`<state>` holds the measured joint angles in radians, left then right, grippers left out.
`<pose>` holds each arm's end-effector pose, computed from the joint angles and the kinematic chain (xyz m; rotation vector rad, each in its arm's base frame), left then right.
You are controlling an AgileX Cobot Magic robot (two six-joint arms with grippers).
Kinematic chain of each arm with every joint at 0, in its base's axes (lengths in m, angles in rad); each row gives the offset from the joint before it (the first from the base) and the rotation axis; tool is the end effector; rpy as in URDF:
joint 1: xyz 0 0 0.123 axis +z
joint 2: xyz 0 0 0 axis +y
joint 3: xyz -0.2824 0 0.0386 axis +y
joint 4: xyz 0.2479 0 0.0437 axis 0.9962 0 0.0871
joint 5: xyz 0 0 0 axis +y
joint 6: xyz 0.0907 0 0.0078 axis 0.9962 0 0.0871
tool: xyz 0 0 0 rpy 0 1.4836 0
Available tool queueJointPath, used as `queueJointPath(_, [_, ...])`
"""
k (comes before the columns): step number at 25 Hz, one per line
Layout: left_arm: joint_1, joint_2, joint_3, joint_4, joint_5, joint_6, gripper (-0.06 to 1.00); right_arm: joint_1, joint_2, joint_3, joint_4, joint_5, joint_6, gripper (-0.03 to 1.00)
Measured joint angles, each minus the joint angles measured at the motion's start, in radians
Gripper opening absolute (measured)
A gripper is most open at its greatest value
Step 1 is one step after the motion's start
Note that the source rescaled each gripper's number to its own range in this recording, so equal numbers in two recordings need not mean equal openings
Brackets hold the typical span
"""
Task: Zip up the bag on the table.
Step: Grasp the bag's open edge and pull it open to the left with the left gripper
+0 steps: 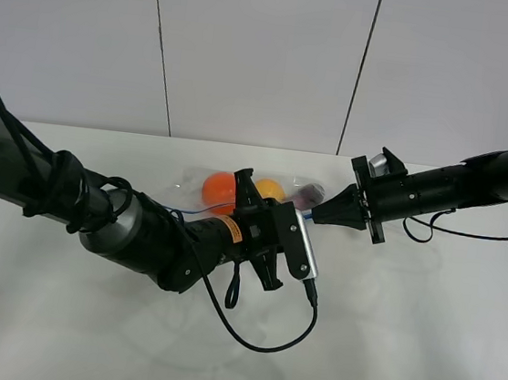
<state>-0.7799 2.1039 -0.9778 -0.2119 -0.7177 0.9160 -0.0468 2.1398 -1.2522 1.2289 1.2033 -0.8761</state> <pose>0.2990 -0.2780 0.1121 1.2512 1.4319 0.1154 0.3806 0.0623 0.1322 -0.0928 2.6032 1.5429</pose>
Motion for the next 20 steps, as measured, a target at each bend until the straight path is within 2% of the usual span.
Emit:
queueJointPath(4, [0.0, 0.0, 0.0, -0.002, 0.001, 0.033, 0.3, 0.0, 0.0, 0.0, 0.0, 0.0, 0.0, 0.0])
queueJointPath(11, [0.0, 0.0, 0.0, -0.004, -0.022, 0.043, 0.02, 0.0, 0.0, 0.0, 0.001, 0.0, 0.0, 0.0])
queueJointPath(20, [0.0, 0.001, 0.0, -0.004, -0.038, 0.048, 0.0, 0.0, 0.0, 0.0, 0.001, 0.0, 0.0, 0.0])
